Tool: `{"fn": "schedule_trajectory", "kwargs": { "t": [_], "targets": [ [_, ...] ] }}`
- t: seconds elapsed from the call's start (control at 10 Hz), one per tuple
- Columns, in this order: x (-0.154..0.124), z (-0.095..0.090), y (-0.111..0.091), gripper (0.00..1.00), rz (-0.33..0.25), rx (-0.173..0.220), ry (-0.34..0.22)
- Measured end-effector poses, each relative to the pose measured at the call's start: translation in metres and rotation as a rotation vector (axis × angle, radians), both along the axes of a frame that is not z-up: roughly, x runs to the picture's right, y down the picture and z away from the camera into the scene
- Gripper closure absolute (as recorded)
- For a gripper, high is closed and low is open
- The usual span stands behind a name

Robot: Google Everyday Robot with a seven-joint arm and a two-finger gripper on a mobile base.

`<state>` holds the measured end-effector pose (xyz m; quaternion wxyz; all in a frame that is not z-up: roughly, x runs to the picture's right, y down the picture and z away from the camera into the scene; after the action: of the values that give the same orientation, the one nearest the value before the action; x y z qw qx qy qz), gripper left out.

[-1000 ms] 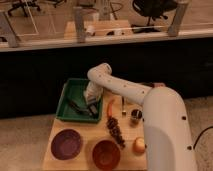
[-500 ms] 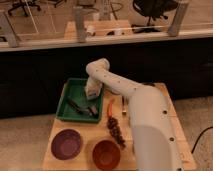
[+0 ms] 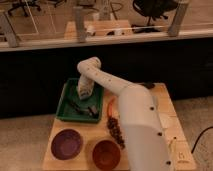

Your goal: Wipe tray with sponge

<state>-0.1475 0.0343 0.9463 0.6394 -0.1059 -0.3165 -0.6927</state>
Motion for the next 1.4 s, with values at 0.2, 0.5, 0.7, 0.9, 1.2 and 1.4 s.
{"fn": "schedule_trajectory", "kwargs": {
  "t": [0.2, 0.5, 0.7, 0.9, 1.2, 1.4],
  "targets": [
    [-0.013, -0.018, 0.016, 1.0, -0.025, -0.002, -0.054],
    [0.002, -0.036, 0.031, 1.0, -0.016, 0.0, -0.081],
    [0.017, -0.042, 0.036, 1.0, 0.003, 0.001, -0.079],
    [0.04, -0.046, 0.04, 1.0, 0.021, -0.001, -0.041],
    [0.057, -0.038, 0.033, 1.0, 0.043, -0.005, 0.0],
    [0.069, -0.021, 0.02, 1.0, 0.069, -0.012, 0.044]
  ]
}}
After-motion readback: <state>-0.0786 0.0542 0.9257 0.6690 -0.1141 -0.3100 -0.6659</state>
